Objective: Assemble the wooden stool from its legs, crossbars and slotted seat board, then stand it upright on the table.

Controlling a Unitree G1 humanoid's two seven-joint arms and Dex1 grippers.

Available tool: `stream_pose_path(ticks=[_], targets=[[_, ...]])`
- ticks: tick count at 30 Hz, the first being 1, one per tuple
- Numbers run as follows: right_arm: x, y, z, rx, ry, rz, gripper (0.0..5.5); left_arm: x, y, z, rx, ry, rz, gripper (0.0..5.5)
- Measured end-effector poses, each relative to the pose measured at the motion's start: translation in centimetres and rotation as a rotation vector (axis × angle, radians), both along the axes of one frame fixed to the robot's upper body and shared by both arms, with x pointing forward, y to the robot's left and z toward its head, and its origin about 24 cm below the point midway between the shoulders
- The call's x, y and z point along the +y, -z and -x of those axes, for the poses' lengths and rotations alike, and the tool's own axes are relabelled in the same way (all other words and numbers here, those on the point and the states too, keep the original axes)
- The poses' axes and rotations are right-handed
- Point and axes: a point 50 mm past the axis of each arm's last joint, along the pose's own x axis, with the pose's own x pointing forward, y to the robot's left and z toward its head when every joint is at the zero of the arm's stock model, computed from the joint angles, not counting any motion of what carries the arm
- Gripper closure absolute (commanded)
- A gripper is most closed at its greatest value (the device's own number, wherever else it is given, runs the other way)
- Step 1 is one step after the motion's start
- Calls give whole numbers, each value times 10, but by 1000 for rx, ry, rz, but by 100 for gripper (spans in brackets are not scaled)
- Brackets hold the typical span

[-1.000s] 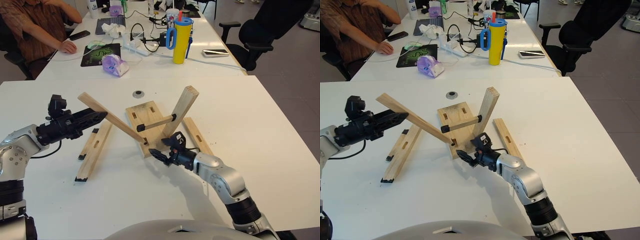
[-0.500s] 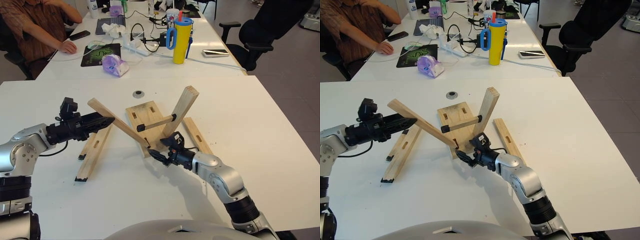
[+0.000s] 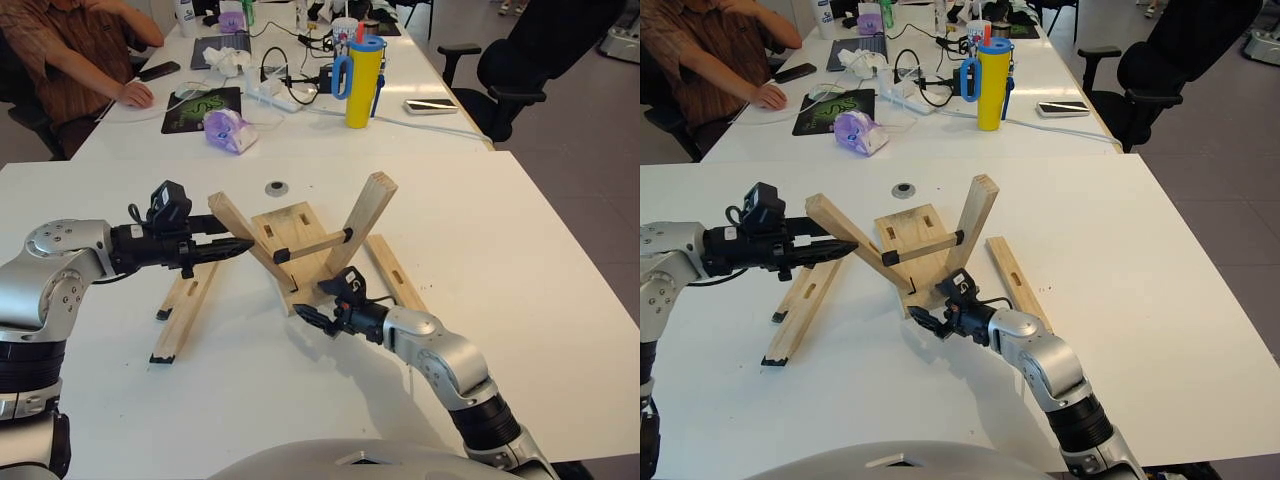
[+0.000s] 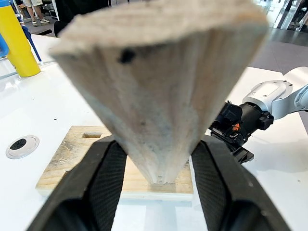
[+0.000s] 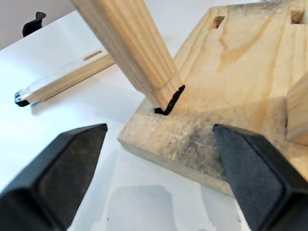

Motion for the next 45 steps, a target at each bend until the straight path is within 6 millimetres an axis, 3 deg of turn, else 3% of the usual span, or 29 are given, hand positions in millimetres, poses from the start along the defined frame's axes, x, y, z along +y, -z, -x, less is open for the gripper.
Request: stream_pose_path(ticks=[16, 29, 41, 43, 45], targets=[[0, 3, -5, 22, 0, 27, 141, -18, 13, 8, -80, 74, -80, 347], [-1, 9, -10, 40, -23, 49, 141, -37, 23, -16, -50, 89, -90, 347], [5, 13, -17, 5, -5, -12, 305, -38, 36, -28, -13, 88, 31, 347], [4, 8, -9, 2, 10, -135, 336, -40, 37, -30, -26, 95, 39, 347], [2, -19, -6, -103, 21, -266, 373, -40, 36, -32, -38, 93, 39, 347]])
